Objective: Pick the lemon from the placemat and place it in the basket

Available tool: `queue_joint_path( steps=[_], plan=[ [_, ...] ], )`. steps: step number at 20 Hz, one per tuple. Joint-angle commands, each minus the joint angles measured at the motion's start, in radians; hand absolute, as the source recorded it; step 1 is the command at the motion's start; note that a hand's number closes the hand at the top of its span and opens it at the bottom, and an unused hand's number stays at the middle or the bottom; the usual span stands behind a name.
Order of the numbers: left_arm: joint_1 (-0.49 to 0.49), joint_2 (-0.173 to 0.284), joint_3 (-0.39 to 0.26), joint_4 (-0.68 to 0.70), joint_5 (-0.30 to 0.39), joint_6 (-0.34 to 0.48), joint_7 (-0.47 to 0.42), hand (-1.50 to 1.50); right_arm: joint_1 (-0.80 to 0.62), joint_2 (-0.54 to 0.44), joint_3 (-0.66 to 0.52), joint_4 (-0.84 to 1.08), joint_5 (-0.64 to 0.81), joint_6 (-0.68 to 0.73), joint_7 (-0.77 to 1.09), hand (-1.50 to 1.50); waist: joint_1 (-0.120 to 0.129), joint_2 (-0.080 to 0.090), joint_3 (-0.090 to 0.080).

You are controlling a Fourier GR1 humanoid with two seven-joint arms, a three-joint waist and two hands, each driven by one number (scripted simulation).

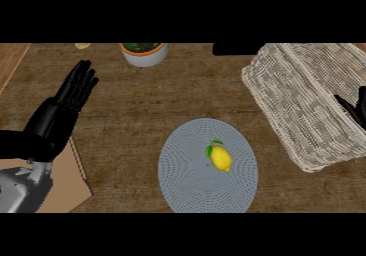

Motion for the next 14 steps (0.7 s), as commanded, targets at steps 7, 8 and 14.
queue_joint_path(
  steps=[7, 8, 14],
  plan=[
    [0.040, 0.028, -0.043, 0.158, -0.065, 0.019, 0.101, 0.00, -0.217, 0.178, 0.205, -0.008, -0.184, 0.393, -0.269, 1.50, 0.180, 0.042, 0.025],
    [0.027, 0.023, -0.047, 0.174, -0.074, 0.024, 0.105, 0.00, -0.193, 0.250, 0.256, 0.005, -0.254, 0.454, -0.299, 1.50, 0.156, 0.048, 0.025],
    [0.039, 0.026, -0.011, 0.264, -0.102, 0.056, 0.148, 0.00, -0.148, 0.365, 0.321, 0.158, 0.099, 0.454, -0.637, -1.50, 0.048, 0.012, 0.005]
  ],
)
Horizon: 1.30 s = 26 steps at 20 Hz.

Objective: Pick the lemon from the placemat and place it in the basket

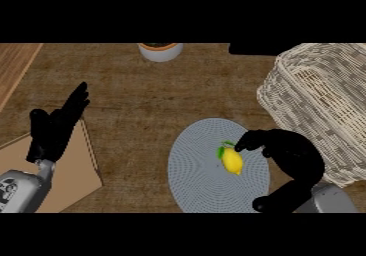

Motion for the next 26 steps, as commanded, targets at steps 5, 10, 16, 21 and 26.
queue_joint_path(
  steps=[5, 10, 16, 21, 26],
  plan=[
    [0.018, -0.010, 0.011, 0.080, -0.023, 0.015, 0.012, 0.00, -0.087, -0.159, -0.079, 0.008, 0.407, -0.181, -0.044, -1.50, -0.055, -0.018, -0.010],
    [-0.005, -0.025, 0.007, 0.075, -0.050, 0.045, 0.022, 0.00, -0.163, -0.401, -0.080, 0.022, 0.592, -0.096, -0.029, -1.50, -0.048, -0.019, -0.009],
    [-0.014, -0.066, -0.003, 0.117, -0.062, 0.028, 0.001, 0.00, -0.226, -0.574, 0.007, 0.063, 0.663, 0.139, -0.083, -1.50, -0.042, -0.014, -0.008],
    [-0.011, -0.091, 0.005, 0.109, -0.095, 0.029, 0.013, 0.00, -0.280, -0.569, 0.024, 0.027, 0.619, 0.221, -0.022, -1.50, -0.043, -0.017, -0.008],
    [-0.047, -0.086, 0.061, 0.111, -0.104, -0.030, 0.064, 0.00, -0.243, -0.510, 0.036, 0.094, 0.703, 0.156, -0.059, -1.50, -0.044, -0.017, -0.007]
  ],
)
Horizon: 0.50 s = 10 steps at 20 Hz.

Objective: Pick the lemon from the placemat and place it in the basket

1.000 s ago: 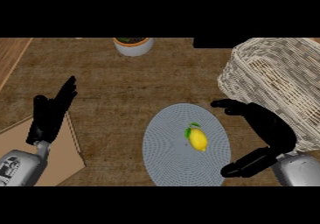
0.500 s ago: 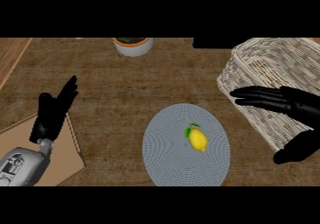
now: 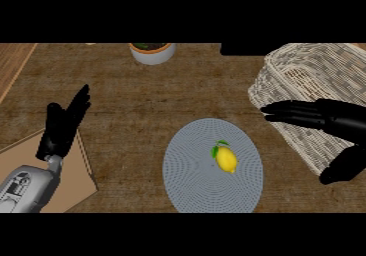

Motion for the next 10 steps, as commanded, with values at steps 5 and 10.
queue_joint_path(
  steps=[5, 10],
  plan=[
    [0.060, -0.022, 0.048, -0.059, -0.058, -0.027, 0.017, 0.00, 0.015, 0.080, -0.047, 0.081, 0.053, 0.017, -0.086, -1.50, 0.001, -0.001, 0.000],
    [0.058, -0.052, 0.042, -0.125, -0.096, -0.020, 0.082, 0.00, 0.046, 0.175, 0.005, 0.162, 0.179, -0.123, -0.121, -1.50, 0.003, -0.002, 0.001]
  ],
)
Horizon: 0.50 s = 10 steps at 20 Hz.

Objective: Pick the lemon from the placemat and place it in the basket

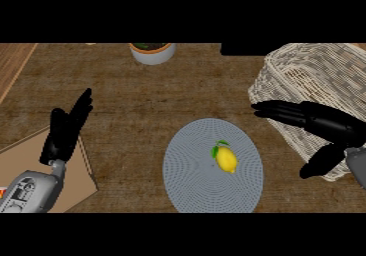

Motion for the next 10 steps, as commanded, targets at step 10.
queue_joint_path(
  steps=[10],
  plan=[
    [-0.017, -0.072, 0.062, 0.006, -0.077, -0.054, 0.030, 0.00, 0.028, 0.201, 0.066, 0.133, 0.195, -0.076, -0.070, -1.50, 0.000, 0.000, 0.000]
  ],
)
